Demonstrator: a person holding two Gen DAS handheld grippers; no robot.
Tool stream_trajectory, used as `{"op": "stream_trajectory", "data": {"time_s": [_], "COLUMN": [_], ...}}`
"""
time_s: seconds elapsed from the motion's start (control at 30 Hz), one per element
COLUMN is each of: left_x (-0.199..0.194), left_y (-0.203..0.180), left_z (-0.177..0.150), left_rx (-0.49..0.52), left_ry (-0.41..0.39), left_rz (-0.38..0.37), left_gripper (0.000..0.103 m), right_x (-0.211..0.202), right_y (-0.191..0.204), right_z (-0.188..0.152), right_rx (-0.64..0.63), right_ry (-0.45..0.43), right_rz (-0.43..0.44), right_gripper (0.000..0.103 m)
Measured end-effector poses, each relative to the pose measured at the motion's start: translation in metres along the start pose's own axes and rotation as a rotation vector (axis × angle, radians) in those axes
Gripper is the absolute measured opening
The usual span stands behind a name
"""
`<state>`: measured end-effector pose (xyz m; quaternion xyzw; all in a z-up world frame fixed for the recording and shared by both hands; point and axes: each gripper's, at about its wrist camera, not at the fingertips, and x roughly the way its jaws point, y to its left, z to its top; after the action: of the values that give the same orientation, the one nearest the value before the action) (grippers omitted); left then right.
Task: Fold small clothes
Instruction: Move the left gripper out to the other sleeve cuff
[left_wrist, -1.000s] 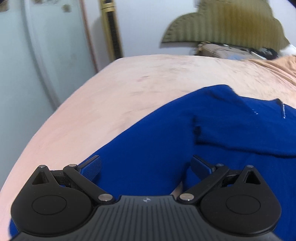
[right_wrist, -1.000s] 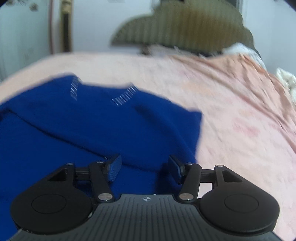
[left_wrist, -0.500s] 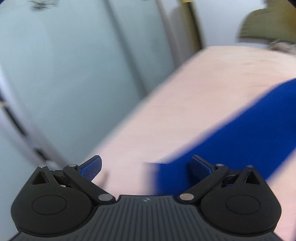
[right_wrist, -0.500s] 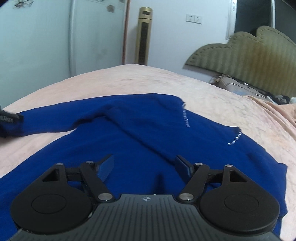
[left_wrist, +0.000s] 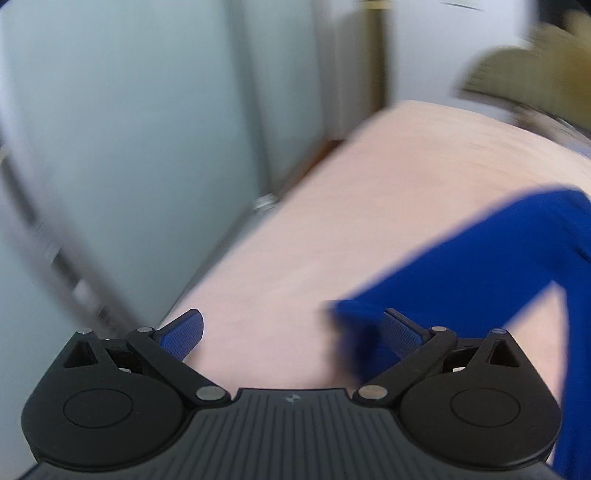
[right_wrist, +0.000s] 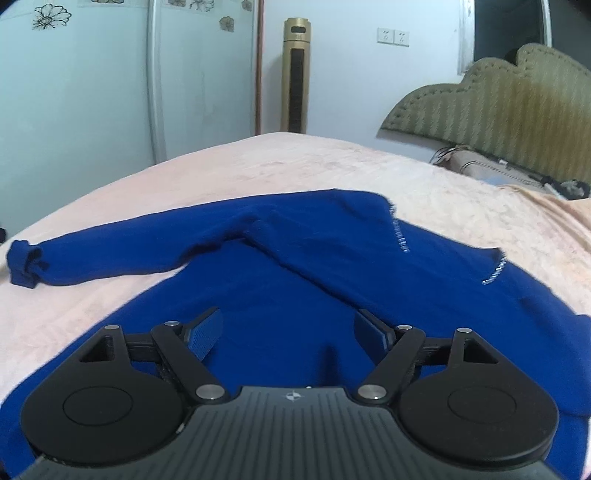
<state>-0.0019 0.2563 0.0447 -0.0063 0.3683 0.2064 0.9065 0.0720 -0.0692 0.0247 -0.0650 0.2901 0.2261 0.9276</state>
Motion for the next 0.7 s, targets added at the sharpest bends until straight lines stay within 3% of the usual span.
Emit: {"op": "stream_trajectory", "data": {"time_s": [0.1,0.2,0.27,0.37,0.5,0.53,0.6,0.67,0.7], "left_x": [-0.006,0.018,0.041,0.051,0.047,0.042,0.028,0.011,0.003], "left_y": [-0.046,-0.082,-0.084,-0.04,0.04,0.057,0.077,0.077,0.07], "left_z": [-0.002,-0.006,-0.009,-0.017,-0.021,-0.02,-0.019,-0.016,-0.016], "left_rx": [0.172,0.271,0.282,0.233,0.122,0.078,0.008,-0.043,-0.057], "left_ry": [-0.079,-0.129,-0.063,-0.009,0.032,0.038,0.036,0.019,0.019], "left_rz": [-0.014,0.188,0.307,0.356,0.625,0.652,0.624,0.497,0.399], "left_gripper": [0.103,0.103,0.103,0.103,0.103,0.103,0.103,0.103,0.103], "right_x": [-0.002,-0.002,-0.003,-0.008,-0.007,-0.006,-0.005,-0.003,-0.003], "right_y": [0.01,0.014,0.014,0.012,0.002,0.0,0.001,0.007,0.011], "right_z": [-0.001,-0.002,-0.003,-0.004,-0.005,-0.004,-0.003,-0.001,0.0], "right_rx": [-0.028,-0.028,-0.021,-0.026,0.015,0.032,0.056,0.051,0.036], "right_ry": [-0.003,0.0,0.005,-0.002,-0.003,-0.005,-0.015,-0.022,-0.025], "right_rz": [0.007,0.011,0.009,0.014,0.006,0.011,0.045,0.066,0.069], "right_gripper": [0.083,0.084,0.084,0.086,0.087,0.087,0.087,0.087,0.087]}}
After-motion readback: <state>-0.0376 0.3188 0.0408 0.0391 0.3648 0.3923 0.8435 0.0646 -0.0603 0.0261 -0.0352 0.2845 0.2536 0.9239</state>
